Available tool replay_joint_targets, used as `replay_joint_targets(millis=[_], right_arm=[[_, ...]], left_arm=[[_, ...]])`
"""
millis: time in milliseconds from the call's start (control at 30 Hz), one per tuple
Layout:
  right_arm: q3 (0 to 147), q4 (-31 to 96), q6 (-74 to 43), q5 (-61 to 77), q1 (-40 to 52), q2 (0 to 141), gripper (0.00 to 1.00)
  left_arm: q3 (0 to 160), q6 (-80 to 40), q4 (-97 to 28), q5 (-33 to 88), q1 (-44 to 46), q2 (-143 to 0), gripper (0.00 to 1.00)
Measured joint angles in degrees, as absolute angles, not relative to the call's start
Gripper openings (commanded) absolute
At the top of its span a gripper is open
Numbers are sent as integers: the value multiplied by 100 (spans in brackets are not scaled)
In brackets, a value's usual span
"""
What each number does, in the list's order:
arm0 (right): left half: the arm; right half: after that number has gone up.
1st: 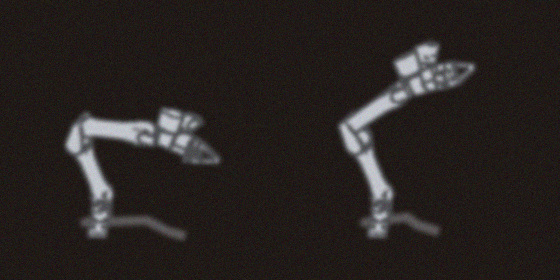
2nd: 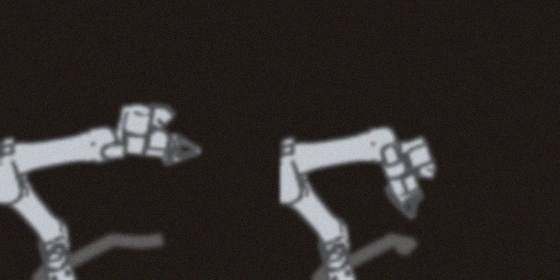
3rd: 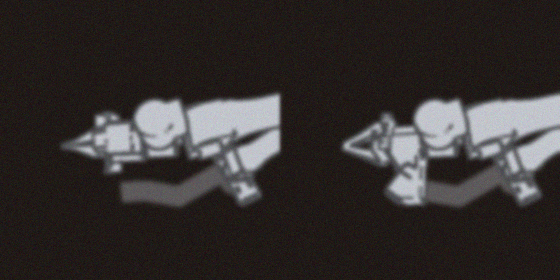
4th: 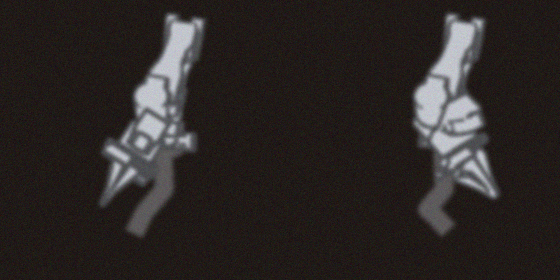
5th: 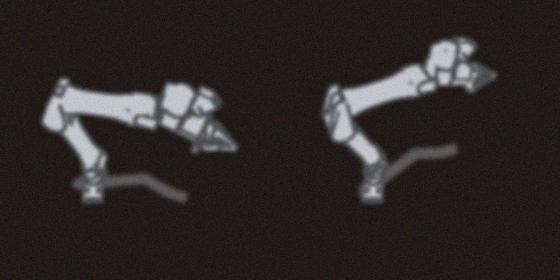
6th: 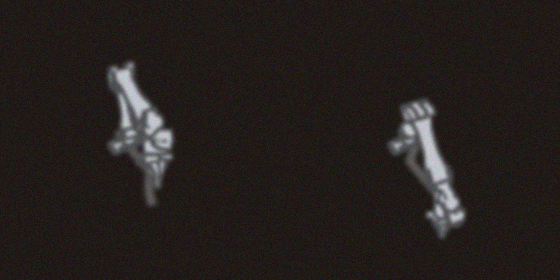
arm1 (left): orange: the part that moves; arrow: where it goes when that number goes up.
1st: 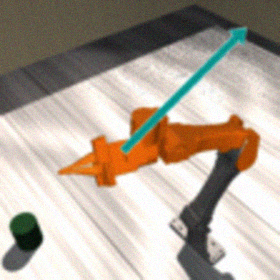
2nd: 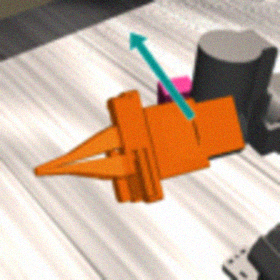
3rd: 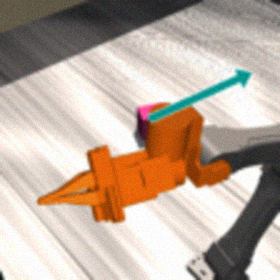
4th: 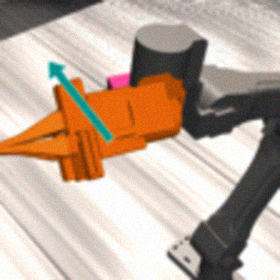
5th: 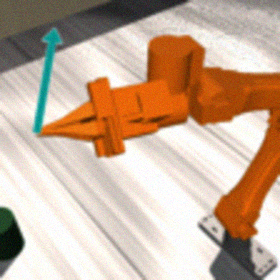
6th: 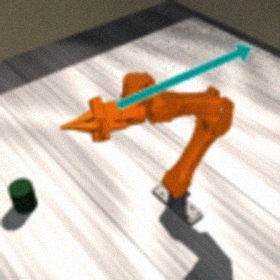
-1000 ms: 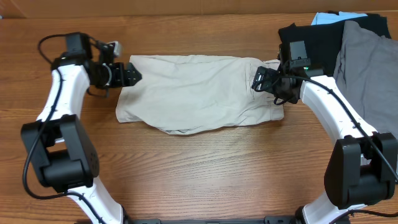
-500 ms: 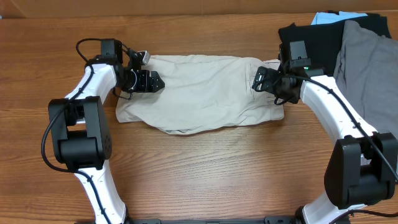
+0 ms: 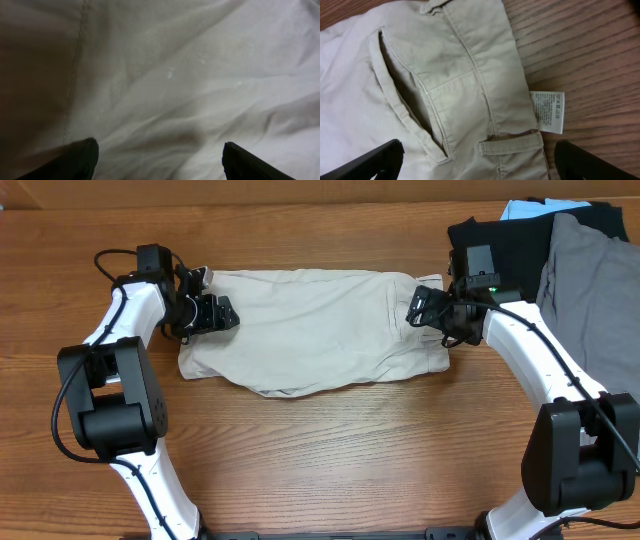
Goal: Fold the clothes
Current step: 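Grasp the right end of the folded shorts with the right gripper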
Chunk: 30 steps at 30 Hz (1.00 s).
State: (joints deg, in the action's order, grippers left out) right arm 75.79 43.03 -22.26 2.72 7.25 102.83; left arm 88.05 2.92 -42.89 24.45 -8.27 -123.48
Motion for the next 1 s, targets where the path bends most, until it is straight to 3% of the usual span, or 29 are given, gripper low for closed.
replay_joint_targets(millis=[167,300,433,667,833,1000], right_arm=[[7579,4051,-2222,272,725,10294,96],[7579,3854,-2163,318,696,10488,95],[7579,3844,-2115,475,543,10827,96],[7579,3769,-1986,1225,-134,11227,96],[7609,3726,-1761,1887,-301,11515,97],[7725,3625,-1664,2477,-268,11675,97]], left_arm=[[8823,248,-4357,2329,-829,-12344,78],[8827,163,-4370,2224,-832,-12344,65],[8825,102,-4436,2047,-858,-12344,49],[8809,-82,-4517,1796,-917,-12366,11],[8801,-158,-4504,1726,-947,-12379,6],[8785,-180,-4477,1688,-941,-12379,6]])
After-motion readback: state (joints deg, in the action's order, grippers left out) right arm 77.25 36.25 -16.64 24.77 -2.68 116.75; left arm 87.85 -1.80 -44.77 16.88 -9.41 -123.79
